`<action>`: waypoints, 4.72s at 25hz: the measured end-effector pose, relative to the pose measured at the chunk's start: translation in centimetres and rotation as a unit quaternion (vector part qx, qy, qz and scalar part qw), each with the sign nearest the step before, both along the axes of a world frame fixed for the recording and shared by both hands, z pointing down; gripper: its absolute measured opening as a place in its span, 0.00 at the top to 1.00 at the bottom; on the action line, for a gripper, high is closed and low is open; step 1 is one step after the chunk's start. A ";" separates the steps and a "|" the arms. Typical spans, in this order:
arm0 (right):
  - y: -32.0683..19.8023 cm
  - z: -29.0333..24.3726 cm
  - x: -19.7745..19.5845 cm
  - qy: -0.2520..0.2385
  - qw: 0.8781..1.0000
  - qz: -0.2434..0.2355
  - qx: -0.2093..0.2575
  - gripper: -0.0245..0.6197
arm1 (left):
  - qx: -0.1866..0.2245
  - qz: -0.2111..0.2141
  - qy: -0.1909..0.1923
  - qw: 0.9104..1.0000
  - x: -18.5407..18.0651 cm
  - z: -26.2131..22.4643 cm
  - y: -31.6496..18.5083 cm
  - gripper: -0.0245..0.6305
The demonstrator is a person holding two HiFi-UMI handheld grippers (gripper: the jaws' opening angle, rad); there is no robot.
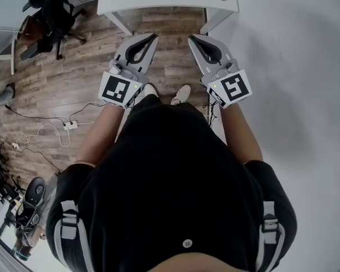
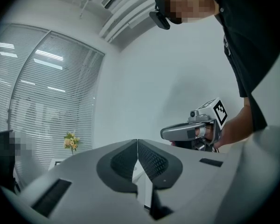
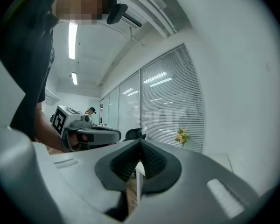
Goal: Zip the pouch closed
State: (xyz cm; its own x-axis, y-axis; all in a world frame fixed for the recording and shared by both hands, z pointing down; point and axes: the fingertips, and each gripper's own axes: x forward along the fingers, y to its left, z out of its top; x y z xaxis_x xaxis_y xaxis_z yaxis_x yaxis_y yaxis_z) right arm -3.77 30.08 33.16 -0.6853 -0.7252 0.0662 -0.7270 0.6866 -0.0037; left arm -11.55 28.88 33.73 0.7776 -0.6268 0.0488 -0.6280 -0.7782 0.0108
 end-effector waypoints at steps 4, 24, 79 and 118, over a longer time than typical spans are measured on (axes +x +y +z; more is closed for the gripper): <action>0.4 -0.1 0.4 -0.002 1.000 0.007 0.003 0.94 | -0.001 -0.004 -0.001 1.000 0.2 -0.2 0.3 0.95; 0.4 -0.3 4.7 -0.014 0.999 0.035 0.006 0.53 | -0.004 -0.043 -0.006 0.999 2.5 0.1 0.2 0.54; -25.2 3.6 2.1 0.027 0.997 0.064 -0.030 0.52 | -0.017 -0.012 0.007 1.000 0.6 2.3 -25.7 0.53; -48.2 15.2 13.2 0.056 0.990 0.038 -0.126 0.52 | -0.105 -0.058 -0.053 0.991 9.8 10.9 -45.2 0.53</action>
State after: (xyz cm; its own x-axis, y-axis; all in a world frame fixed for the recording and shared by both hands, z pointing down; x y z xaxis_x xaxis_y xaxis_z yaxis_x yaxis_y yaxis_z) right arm 9.39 -18.13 48.37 -0.6079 -0.7249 0.3239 -0.7818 0.6178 -0.0846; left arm -1.79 -16.28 44.62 0.6840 -0.6794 0.2657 -0.7197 -0.6879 0.0939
